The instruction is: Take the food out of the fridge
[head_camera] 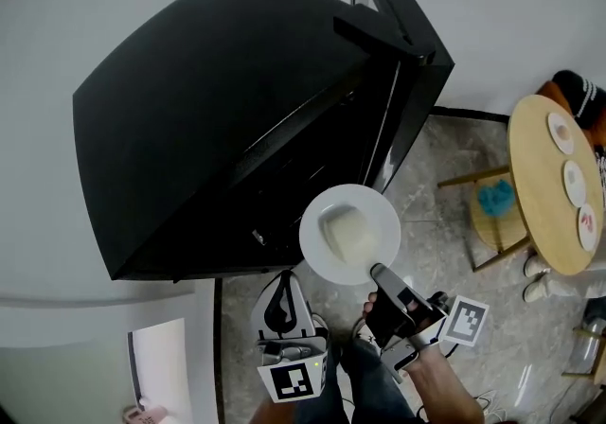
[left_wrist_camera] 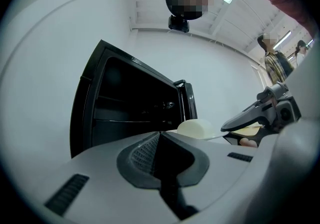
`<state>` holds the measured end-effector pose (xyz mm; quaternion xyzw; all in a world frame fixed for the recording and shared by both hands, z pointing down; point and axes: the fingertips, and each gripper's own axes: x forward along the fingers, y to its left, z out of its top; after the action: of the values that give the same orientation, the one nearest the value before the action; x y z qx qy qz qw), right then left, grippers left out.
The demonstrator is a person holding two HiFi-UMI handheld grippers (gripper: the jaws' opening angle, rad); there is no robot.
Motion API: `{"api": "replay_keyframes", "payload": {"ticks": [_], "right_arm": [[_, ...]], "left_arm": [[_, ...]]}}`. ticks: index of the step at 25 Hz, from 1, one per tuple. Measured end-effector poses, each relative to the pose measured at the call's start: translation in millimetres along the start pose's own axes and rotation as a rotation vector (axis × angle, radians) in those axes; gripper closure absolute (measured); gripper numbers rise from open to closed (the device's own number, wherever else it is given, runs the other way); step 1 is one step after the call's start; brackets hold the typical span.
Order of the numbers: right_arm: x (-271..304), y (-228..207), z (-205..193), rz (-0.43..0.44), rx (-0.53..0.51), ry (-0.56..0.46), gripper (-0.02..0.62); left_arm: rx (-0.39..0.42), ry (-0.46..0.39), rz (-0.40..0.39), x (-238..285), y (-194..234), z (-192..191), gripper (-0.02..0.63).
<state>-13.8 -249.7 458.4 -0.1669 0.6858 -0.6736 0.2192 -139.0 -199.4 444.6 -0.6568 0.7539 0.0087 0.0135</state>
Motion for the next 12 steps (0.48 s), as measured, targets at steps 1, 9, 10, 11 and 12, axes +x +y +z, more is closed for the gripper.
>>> {"api": "replay_keyframes", "payload": {"ticks": [1, 9, 10, 11, 12], "right_arm": [[-0.6, 4.6, 0.4, 0.002, 0.0, -0.001, 0.56], [-6.6, 32.1, 2.0, 0.002, 0.001, -0.014, 0.56], [-7.3, 35.8, 1.8, 0.003, 0.0, -0.014, 0.56], [-7.7, 39.7, 1.5, 0.004, 0.0, -0.014, 0.56], [-7.9, 43.8, 1.3, 0.006, 0.0, -0.014, 0.56]], "left_arm": [[-0.01, 0.01, 0.006, -0.9, 0.0, 2.3, 0.592], [-0.035, 0.016, 0.001, -3.0, -6.4, 31.5, 0.592], [-0.036, 0.016, -0.002, -3.5, -7.6, 35.3, 0.592], [-0.037, 0.016, -0.004, -3.9, -8.3, 39.2, 0.592], [-0.038, 0.014, -0.006, -4.4, -8.6, 43.4, 0.592]]}}
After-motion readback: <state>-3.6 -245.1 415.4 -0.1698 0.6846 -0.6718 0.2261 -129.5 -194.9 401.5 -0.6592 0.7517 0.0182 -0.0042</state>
